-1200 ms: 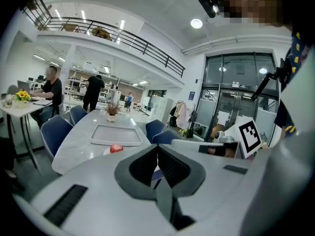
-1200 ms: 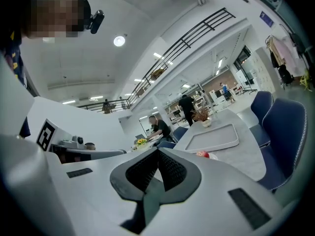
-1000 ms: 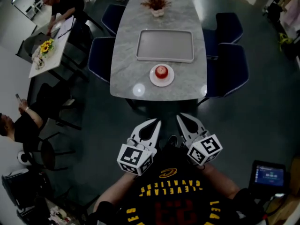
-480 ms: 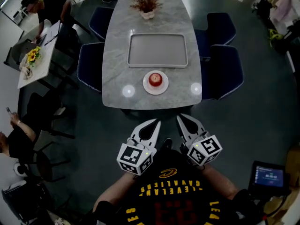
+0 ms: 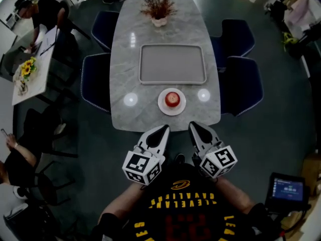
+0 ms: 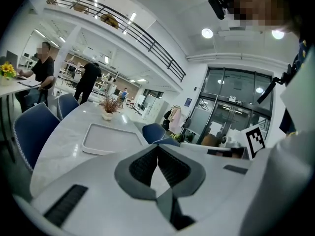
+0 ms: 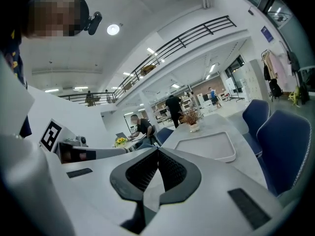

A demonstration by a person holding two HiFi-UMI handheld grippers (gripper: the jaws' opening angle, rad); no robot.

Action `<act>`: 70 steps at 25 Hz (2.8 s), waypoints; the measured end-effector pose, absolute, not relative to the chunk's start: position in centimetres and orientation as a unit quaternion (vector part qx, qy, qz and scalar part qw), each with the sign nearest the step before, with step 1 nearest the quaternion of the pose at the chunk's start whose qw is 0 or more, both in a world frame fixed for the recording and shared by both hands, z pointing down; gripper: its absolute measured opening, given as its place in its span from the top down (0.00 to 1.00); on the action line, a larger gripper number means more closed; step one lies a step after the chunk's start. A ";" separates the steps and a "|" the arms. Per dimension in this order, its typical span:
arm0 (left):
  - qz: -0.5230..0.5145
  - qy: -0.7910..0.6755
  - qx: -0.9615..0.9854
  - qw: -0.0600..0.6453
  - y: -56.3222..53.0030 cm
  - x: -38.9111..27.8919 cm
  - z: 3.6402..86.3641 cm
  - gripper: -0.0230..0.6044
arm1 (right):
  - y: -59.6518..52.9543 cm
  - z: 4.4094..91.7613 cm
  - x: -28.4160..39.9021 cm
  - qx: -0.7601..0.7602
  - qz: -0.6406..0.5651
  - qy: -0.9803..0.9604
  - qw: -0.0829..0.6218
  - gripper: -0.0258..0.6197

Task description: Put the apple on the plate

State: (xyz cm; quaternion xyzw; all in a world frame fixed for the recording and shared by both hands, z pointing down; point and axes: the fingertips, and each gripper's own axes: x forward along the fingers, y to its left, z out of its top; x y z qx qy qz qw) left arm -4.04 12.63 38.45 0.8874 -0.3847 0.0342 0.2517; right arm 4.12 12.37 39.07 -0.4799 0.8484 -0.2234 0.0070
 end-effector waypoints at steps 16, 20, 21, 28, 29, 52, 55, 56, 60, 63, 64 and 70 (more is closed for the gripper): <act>0.034 -0.340 0.885 0.316 6.4 -7.0 40.9 0.96 | 7.8 40.6 4.0 -0.540 -0.269 0.798 0.009 0.95; 0.034 -0.346 0.868 0.356 5.2 -7.0 42.5 0.96 | 6.5 42.1 5.4 -0.541 -0.291 0.789 0.017 0.95; 0.036 -0.348 0.863 0.364 4.9 -6.9 43.0 0.96 | 6.1 42.6 5.7 -0.538 -0.298 0.788 0.018 0.95; 0.072 -0.380 0.824 0.414 2.6 -6.2 48.1 0.96 | 2.8 46.8 7.9 -0.507 -0.336 0.794 -0.002 0.95; 0.068 -0.385 0.813 0.433 2.2 -6.2 48.9 0.96 | 2.2 47.4 8.1 -0.499 -0.339 0.798 -0.008 0.95; 0.105 -0.384 0.676 0.619 2.0 -6.9 63.9 0.83 | 0.0 62.1 10.2 -0.421 -0.532 0.732 -0.065 0.86; 0.106 -0.393 0.662 0.630 1.7 -6.9 64.7 0.83 | -0.1 63.2 10.2 -0.430 -0.546 0.715 -0.071 0.86; 0.104 -0.393 0.660 0.631 1.5 -6.9 64.8 0.83 | -0.4 63.4 10.0 -0.432 -0.549 0.712 -0.070 0.86; 0.109 -0.383 0.663 0.634 1.1 -6.3 65.1 0.83 | -0.7 64.4 9.7 -0.440 -0.555 0.701 -0.085 0.86; 0.113 -0.378 0.664 0.636 0.5 -6.2 65.2 0.83 | -0.6 65.0 9.5 -0.442 -0.563 0.692 -0.097 0.86; 0.115 -0.378 0.663 0.636 0.4 -6.2 65.3 0.83 | -0.6 65.2 9.4 -0.442 -0.566 0.688 -0.099 0.86; 0.121 -0.377 0.653 0.646 0.1 -6.2 66.0 0.83 | -0.3 65.8 9.4 -0.449 -0.571 0.678 -0.109 0.86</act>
